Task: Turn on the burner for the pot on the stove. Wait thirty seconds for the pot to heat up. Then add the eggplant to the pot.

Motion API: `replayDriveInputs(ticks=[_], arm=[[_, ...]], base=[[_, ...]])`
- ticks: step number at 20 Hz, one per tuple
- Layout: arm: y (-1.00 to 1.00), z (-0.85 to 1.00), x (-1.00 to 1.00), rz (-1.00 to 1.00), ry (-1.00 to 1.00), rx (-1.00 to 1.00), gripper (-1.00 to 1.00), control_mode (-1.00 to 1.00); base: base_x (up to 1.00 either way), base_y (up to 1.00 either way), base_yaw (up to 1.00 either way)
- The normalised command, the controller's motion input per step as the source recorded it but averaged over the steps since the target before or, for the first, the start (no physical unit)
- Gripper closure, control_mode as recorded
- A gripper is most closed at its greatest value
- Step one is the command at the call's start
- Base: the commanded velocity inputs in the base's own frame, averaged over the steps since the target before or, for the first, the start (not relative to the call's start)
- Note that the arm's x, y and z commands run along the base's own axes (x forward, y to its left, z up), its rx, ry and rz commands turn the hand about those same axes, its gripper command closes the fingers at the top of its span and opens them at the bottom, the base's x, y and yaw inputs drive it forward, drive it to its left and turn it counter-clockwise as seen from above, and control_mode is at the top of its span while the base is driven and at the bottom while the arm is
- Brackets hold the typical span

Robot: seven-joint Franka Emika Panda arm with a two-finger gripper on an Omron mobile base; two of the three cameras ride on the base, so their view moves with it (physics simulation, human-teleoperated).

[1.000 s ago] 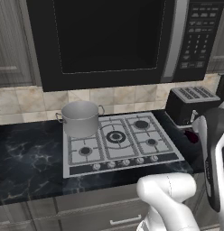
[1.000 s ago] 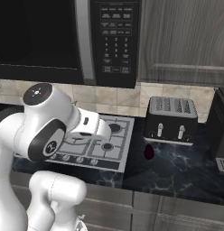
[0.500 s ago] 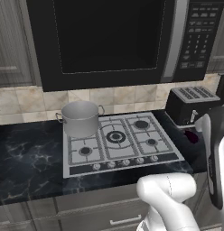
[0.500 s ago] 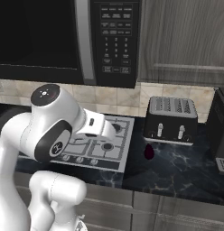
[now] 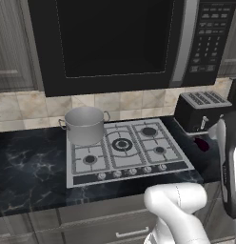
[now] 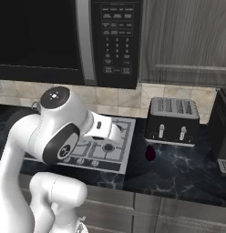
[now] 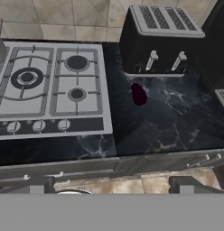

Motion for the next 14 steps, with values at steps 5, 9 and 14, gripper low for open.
replayDriveInputs(ticks=[5,9,14], arm=[[-0.14,-0.09,0.01,0.0,0.0,0.01,-1.0,-1.0],[-0.12,-0.08,0.07,0.0,0.01,0.0,-1.0,-1.0],[-0.1,-0.15,0.16,0.0,0.01,0.0,-1.0,-1.0]], base=[[0.0,0.0,0.0],[0.0,0.0,0.0],[0.0,0.0,0.0]])
